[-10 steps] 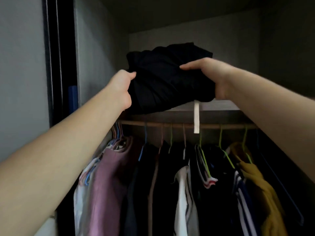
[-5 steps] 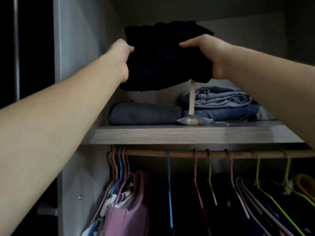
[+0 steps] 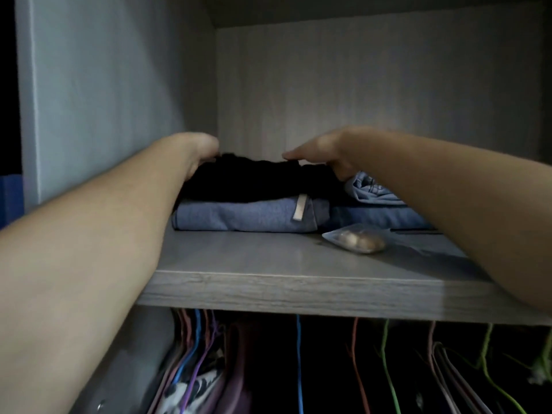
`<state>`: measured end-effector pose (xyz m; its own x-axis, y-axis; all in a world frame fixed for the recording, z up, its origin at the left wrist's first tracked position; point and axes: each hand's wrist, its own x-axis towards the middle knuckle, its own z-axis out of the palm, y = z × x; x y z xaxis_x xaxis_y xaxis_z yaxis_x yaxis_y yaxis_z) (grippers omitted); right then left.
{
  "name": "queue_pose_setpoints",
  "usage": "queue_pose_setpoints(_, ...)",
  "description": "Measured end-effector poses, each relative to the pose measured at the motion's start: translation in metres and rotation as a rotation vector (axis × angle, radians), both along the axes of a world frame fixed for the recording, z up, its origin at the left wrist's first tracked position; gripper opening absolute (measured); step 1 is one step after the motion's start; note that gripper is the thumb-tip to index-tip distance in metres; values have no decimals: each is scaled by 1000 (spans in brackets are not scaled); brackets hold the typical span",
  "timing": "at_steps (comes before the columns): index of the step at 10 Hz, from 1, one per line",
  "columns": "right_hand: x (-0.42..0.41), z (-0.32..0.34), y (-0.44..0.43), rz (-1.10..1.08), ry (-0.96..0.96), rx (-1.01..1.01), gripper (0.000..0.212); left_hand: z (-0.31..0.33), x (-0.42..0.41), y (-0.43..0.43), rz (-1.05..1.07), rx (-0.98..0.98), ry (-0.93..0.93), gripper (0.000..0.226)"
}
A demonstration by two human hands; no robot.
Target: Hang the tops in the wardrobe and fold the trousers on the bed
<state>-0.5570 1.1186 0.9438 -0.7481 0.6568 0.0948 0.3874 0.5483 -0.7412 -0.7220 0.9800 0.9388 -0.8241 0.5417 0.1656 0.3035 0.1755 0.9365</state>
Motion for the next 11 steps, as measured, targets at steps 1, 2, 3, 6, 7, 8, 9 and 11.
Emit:
queue_pose_setpoints(1,0,4,-2,-60,-33,161,40,3,-2,3,173,-63,378,22)
queue_pose_setpoints(2,5,12,-9,-21,-245,366,70,8,6,6,155,-69,772,37)
queue_pose_setpoints(3,18,20,-13,77,-390,508,68,12,15,-1,-175,-321,720,49)
queue_pose_setpoints(6,10,-10,-7,11,-315,972,47,-3,-2,9,-154,-676,902,77)
queue_pose_setpoints(7,27,-13,-8,49,-305,883,42,-6,1,8,-191,-706,819,77)
queue_pose_setpoints(8,39,-21,-11,49,-285,866,37,-4,9,7,-186,-779,856,75)
queue_pose_setpoints(9,49,-26,-15,11,-207,910,34,-3,24,5,-97,-864,974,75)
queue_pose_setpoints(11,102,-33,-36,-76,28,861,36,-16,74,-21,121,-417,1125,48)
